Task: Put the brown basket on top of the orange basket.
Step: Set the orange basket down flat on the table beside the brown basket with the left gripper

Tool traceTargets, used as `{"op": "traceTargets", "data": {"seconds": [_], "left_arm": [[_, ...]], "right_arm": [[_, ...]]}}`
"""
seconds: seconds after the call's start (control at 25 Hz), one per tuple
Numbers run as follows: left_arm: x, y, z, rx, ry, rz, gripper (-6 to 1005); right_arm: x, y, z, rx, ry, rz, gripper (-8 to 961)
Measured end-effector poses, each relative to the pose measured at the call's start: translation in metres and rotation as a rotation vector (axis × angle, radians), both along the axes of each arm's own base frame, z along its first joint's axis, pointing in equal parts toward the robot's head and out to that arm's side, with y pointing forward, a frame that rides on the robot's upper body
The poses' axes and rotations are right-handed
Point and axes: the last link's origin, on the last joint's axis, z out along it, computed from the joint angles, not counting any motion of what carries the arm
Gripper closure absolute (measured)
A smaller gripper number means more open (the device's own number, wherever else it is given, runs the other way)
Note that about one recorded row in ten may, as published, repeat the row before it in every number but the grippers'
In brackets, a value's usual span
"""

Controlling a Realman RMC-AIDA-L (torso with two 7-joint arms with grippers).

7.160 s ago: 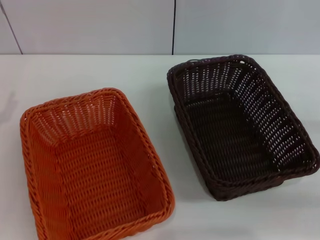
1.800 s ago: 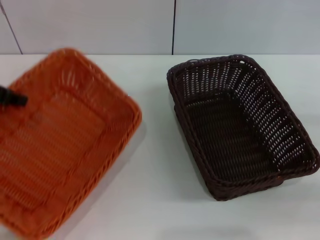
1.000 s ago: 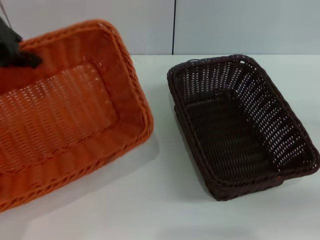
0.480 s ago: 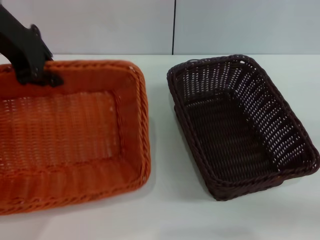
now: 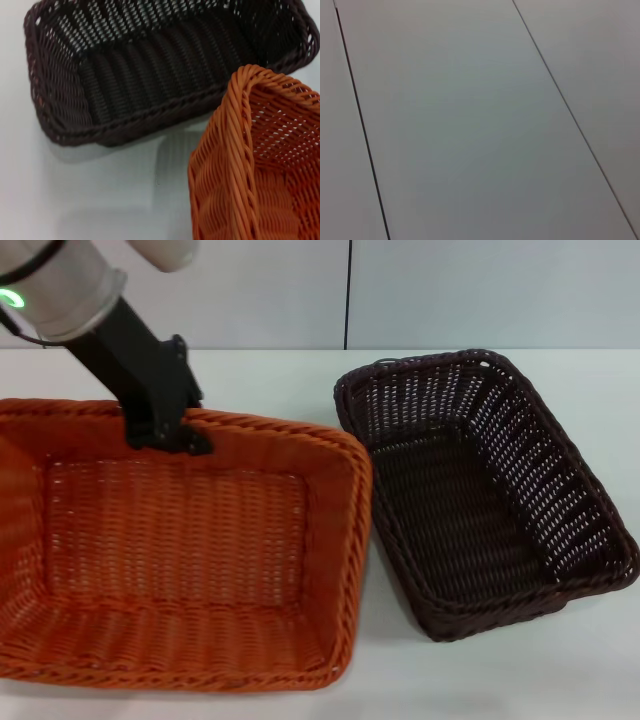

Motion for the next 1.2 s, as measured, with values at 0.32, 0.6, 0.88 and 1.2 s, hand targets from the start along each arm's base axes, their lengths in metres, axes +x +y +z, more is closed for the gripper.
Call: {"op": "traceTargets", "data": {"seconds": [0.32, 0.6, 0.88, 1.2], "left_arm": [[0.0, 0.012, -0.028, 0.043, 0.049, -0.012, 854], [-0.01, 0.017, -0.036, 0.079, 0.061, -0.004, 855], [-0.021, 0.015, -0.039, 0.127, 0.033, -0.003, 856], [-0.022, 0.013, -0.041, 0.134, 0.029, 0.015, 856]], "right_arm": [[0.0, -0.008, 0.0, 0.006, -0.013, 0.011, 138], [0.001, -0.014, 0.001, 0.013, -0.021, 0.018, 138], [-0.002, -0.016, 0.002, 0.022, -0.029, 0.034, 137], [-0.003, -0.019, 0.002, 0.029, -0.035, 0.05, 137]]}}
